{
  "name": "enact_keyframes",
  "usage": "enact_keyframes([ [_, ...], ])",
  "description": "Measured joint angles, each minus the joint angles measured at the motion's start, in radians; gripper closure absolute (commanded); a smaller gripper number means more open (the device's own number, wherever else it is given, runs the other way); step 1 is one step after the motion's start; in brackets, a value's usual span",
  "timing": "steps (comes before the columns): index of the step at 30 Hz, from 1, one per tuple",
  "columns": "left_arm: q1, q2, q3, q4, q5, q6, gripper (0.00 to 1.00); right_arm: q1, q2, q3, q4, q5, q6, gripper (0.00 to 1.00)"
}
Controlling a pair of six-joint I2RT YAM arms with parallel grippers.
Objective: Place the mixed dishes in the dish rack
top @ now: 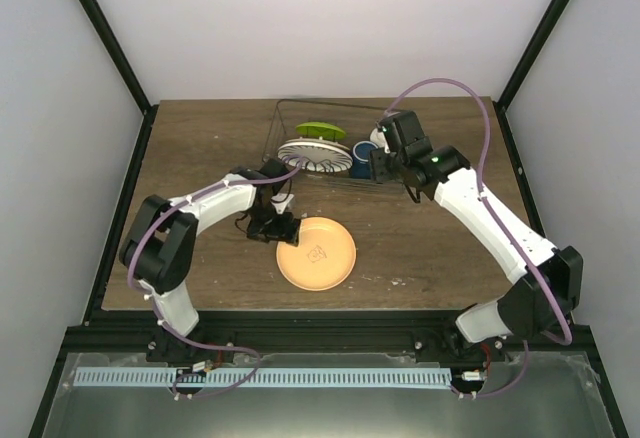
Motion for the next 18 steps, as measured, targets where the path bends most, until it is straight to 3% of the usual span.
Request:
enact_keyframes([
  [10, 0.0, 0.069, -0.01, 0.103, -0.01, -0.024, 0.24, 0.0, -0.017, 0.0, -0.016, 0.022, 0.0, 0.35],
  [18, 0.001, 0.081, -0.01, 0.136, -0.007, -0.03, 0.62, 0.0, -0.017, 0.0, -0.012, 0.027, -0.001, 0.37],
])
